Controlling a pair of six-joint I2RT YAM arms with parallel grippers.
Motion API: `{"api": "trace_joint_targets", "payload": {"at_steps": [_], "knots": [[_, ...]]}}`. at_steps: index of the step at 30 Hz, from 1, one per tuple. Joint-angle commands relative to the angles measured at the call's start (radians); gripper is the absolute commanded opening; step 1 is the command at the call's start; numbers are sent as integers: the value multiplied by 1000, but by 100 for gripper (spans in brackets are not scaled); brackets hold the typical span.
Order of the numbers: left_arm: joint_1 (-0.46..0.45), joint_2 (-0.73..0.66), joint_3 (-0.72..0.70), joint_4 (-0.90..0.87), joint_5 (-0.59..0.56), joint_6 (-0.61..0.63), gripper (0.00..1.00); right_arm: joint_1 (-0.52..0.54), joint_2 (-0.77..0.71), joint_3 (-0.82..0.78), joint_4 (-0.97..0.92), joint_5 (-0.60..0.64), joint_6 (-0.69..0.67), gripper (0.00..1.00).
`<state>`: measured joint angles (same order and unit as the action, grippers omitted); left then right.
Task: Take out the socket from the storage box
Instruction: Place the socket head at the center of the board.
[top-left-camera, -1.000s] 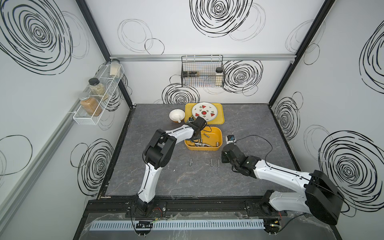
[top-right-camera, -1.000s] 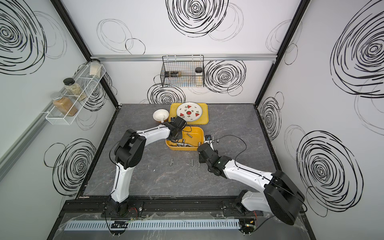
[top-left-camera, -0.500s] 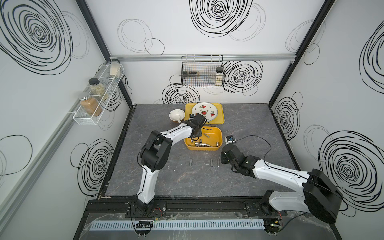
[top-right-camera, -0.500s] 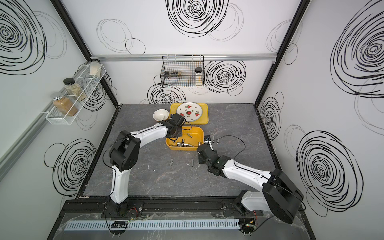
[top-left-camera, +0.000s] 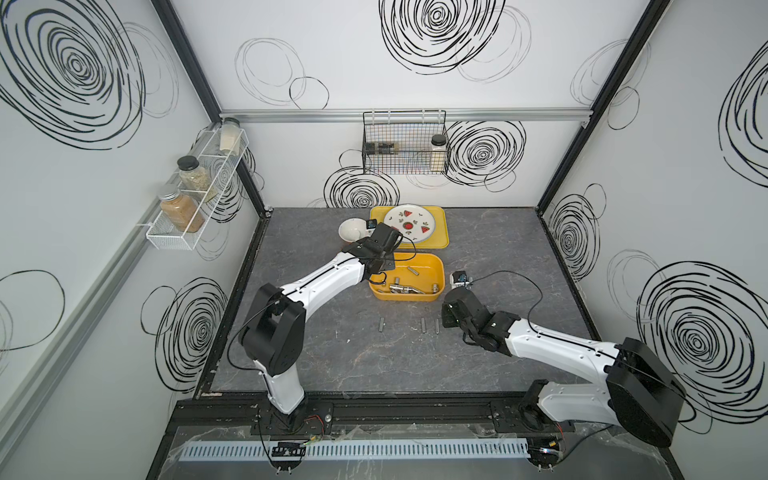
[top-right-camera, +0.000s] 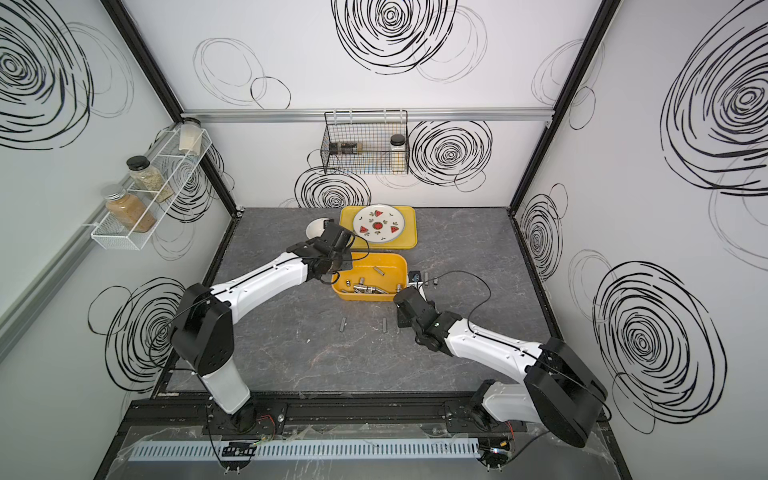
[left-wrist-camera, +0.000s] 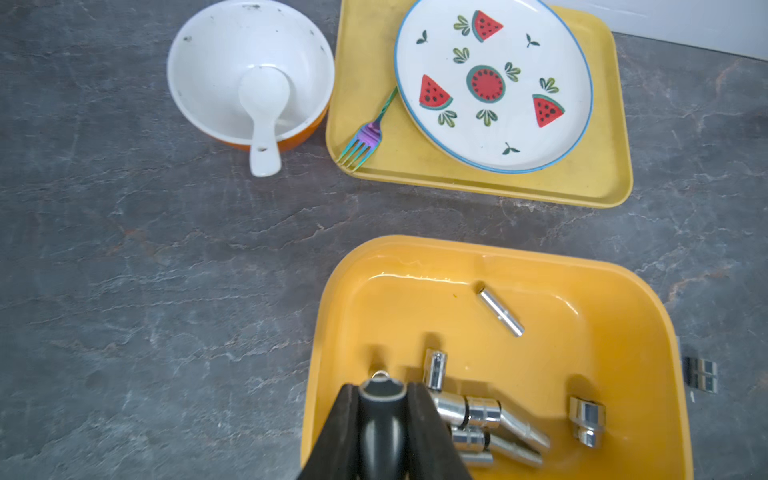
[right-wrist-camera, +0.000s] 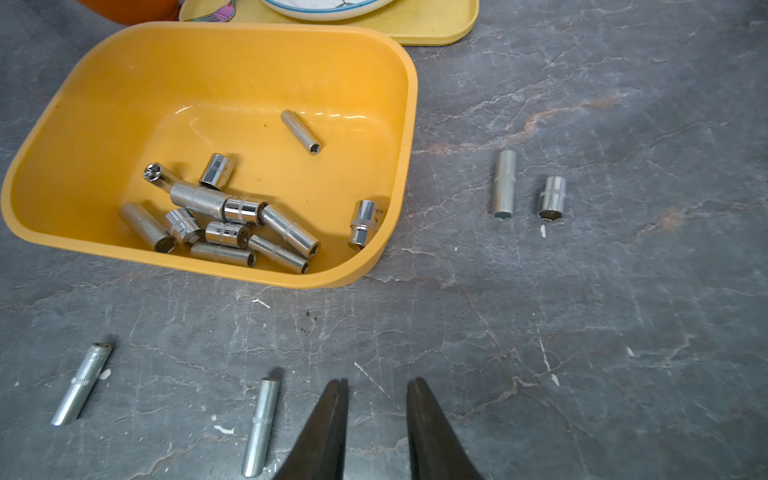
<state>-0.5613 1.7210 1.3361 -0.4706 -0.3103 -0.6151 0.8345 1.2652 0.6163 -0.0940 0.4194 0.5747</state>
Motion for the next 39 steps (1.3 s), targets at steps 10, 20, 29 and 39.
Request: {"api": "trace_joint_targets", "payload": {"at_steps": [10,20,29,39], "knots": [[60,-198,-389,116,-65,-42,14,-3,27,28,3,17,-4,29],[74,-119,-444,215,25,-1,14,-3,40,25,-2,18,-5,29],[92,-55,-459,255,48,8,16,-3,55,46,-1,7,-7,29],[100,4,-459,290,79,17,24,-3,60,31,6,9,-6,29]]}}
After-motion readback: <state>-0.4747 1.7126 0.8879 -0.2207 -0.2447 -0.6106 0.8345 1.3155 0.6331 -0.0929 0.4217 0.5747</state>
